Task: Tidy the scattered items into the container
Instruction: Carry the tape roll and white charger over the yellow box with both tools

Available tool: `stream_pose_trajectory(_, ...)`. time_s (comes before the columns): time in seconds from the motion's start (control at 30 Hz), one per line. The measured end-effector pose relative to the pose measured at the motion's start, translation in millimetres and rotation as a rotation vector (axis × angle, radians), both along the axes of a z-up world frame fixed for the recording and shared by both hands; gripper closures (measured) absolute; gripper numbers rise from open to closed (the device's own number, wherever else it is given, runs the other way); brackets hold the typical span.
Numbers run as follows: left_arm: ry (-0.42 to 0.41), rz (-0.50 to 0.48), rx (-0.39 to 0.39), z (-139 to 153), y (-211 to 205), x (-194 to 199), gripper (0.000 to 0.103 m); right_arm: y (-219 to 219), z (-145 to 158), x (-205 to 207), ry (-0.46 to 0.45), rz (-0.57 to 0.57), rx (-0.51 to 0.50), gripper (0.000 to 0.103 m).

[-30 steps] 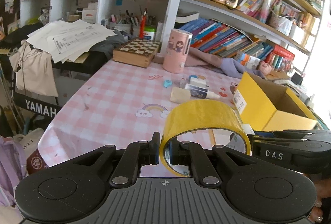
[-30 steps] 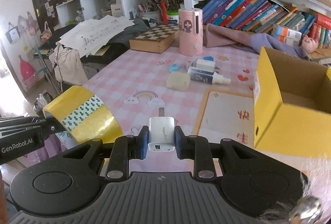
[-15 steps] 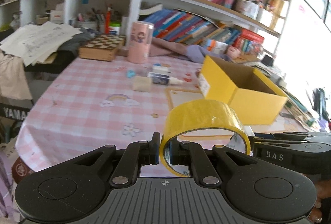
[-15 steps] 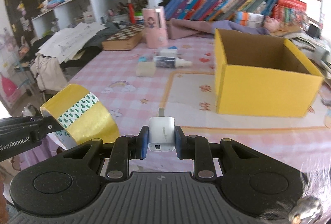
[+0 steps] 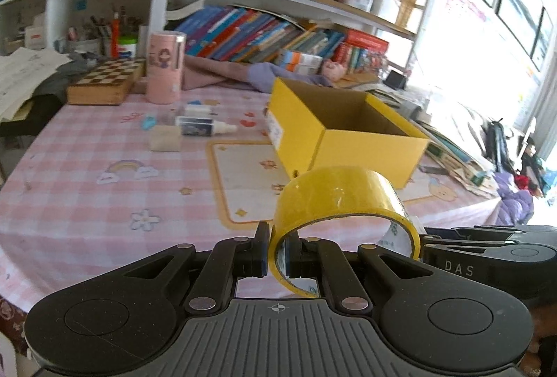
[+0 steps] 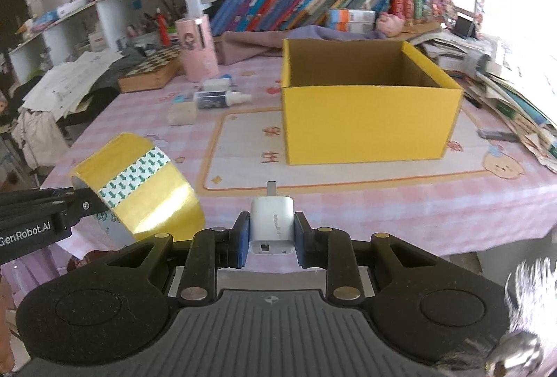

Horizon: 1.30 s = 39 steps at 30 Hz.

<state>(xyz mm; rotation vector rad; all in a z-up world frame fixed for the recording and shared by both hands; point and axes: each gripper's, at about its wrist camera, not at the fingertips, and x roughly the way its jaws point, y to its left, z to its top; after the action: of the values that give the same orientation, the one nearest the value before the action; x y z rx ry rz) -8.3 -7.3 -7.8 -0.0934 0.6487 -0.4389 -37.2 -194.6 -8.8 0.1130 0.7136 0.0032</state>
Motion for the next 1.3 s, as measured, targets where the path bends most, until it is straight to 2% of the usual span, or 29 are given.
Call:
stream_pose_trajectory(0.6, 0.006, -0.115, -0.003, -2, -36, 8, 0.096, -36, 1, -15, 0.009, -0.122, -0.001, 0.079)
stream_pose_trajectory(0.97, -0.002, -0.168, -0.006, -2, -61, 23, 0.096, -57, 1, -9, 0.012, -0.172, -0.010, 0.079)
stream_pose_trajectory(1.3, -0.028, -0.177, -0.003, 2, -71, 35, 0.096, -67, 3, 7, 0.005, -0.178, -0.017, 0.079)
